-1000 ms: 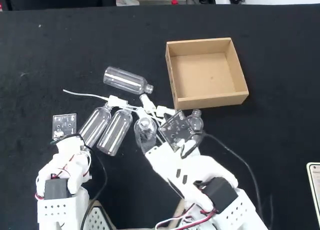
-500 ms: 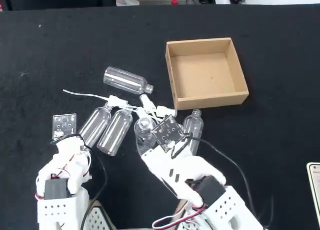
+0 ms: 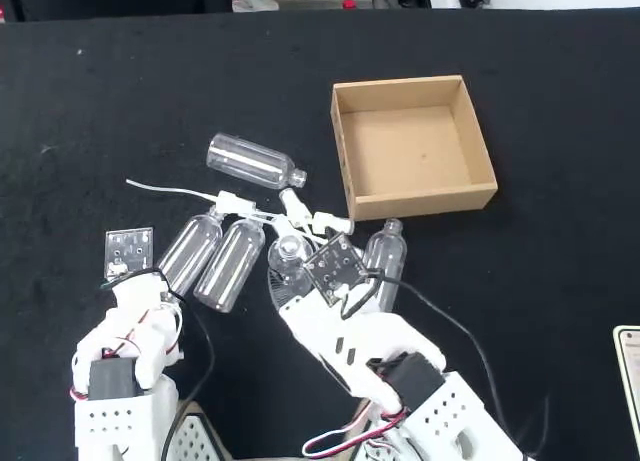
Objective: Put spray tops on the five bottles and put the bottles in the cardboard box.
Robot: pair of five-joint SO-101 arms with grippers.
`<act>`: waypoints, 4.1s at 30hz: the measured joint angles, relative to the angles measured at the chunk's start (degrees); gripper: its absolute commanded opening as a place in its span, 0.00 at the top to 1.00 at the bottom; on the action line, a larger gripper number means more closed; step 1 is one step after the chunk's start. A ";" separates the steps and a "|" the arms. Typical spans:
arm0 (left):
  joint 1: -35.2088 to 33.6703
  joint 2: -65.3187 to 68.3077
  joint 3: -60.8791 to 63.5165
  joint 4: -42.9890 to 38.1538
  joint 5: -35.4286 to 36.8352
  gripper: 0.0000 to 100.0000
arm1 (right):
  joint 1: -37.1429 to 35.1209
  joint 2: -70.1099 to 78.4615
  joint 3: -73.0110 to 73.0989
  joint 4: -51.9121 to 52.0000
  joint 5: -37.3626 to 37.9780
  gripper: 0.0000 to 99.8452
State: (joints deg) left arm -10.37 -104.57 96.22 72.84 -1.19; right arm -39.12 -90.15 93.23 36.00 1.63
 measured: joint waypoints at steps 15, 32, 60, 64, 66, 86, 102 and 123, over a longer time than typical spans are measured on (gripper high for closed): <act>0.00 0.00 0.00 0.00 0.00 0.97 | -1.32 0.00 2.81 -3.69 -3.25 0.66; 0.00 0.00 0.00 0.00 0.00 0.97 | -2.29 0.00 3.96 -8.53 -3.25 0.84; 0.00 0.00 0.00 0.00 0.00 0.97 | 15.21 -0.09 -26.90 17.93 7.03 0.93; 0.00 0.00 0.00 0.00 0.00 0.97 | 22.86 -0.09 -28.31 18.29 3.34 0.93; 0.00 0.00 0.00 0.00 0.00 0.97 | 28.04 -0.09 -28.40 19.87 2.64 0.93; 0.00 0.00 0.00 -0.88 0.00 0.97 | 58.29 19.96 -26.64 16.79 2.29 0.93; 0.00 0.00 0.00 -0.88 0.00 0.97 | 67.25 33.76 -15.47 -11.60 2.29 0.93; 0.00 0.00 0.00 -0.88 0.00 0.97 | 70.15 33.14 -14.15 -11.69 2.20 0.93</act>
State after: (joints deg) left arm -10.37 -104.57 96.22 71.96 -1.19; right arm 31.03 -57.01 79.08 24.31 3.82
